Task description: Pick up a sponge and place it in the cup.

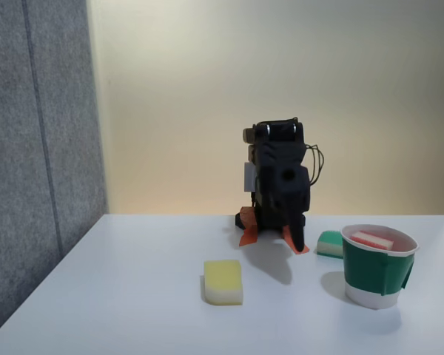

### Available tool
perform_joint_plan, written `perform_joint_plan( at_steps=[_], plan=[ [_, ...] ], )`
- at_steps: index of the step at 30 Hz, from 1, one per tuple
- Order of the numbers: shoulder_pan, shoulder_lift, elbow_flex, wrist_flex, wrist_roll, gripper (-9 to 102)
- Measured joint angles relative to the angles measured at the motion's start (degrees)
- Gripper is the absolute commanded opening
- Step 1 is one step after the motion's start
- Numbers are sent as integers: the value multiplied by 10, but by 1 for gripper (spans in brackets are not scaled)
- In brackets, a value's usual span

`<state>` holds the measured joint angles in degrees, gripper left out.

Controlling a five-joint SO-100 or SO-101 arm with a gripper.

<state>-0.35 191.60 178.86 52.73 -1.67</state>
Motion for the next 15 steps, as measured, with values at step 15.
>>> perform_joint_plan(
  at_steps=[15],
  plan=[
    [23,5,38,171,-52,0]
  ],
)
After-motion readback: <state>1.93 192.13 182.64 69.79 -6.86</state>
